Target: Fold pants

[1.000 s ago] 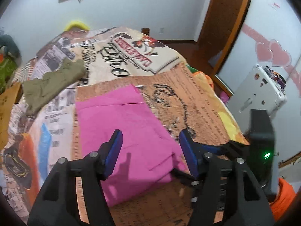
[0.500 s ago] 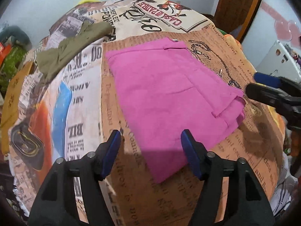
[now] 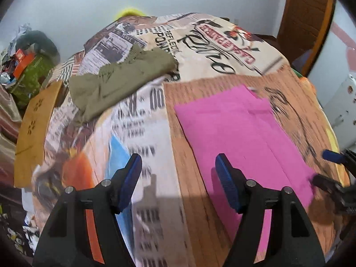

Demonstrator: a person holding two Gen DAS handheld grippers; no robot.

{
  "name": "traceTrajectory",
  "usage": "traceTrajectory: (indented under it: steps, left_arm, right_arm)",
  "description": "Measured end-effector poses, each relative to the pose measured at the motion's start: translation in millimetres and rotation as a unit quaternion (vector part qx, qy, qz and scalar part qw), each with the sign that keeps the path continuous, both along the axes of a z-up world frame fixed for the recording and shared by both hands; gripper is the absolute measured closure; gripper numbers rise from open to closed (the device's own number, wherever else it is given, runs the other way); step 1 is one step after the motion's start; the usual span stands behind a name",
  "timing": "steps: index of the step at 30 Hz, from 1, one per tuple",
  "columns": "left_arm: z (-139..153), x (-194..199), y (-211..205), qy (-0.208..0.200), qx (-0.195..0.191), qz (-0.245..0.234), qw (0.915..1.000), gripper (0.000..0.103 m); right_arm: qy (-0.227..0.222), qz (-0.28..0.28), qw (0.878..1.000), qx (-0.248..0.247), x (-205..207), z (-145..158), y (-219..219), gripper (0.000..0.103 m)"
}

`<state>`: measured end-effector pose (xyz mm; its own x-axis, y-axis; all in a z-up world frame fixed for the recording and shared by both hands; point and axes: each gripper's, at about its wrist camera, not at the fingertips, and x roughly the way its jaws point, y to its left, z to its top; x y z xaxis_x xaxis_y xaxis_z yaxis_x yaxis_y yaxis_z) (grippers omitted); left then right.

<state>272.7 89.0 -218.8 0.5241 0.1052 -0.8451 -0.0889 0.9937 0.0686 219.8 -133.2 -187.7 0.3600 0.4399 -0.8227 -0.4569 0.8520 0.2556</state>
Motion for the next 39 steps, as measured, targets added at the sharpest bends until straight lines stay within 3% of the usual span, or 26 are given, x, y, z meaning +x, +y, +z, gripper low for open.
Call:
traceTrajectory:
  steps: [12,17,19,30,39]
  left_arm:
    - [-33,104,4,0.030,0.032,-0.026,0.9987,0.035]
    - [-63,130,4,0.069,0.038,-0.028,0.9965,0.035]
    - [-79,135,3,0.103,0.036,-0.036,0.9934,0.035]
    - [-73,94,8,0.097,0.067,-0.057,0.9914,0.034]
    - [-58,30,28,0.095,0.011,-0.025,0.9951,0.031]
  right_arm:
    - [-0.021,-0.037,0.998,0.042,22,18,-16,0.026]
    - [-0.015,-0.045,0.998,0.038,31,11,-20,0.026]
    - [-0.011,-0.048,0.998,0.038,34,8,-20,0.026]
    - [-0.008,-0.047,0.998,0.037,31,5,-21,0.026]
    - [-0.020,-0.048,0.998,0.033,18,17,-24,0.026]
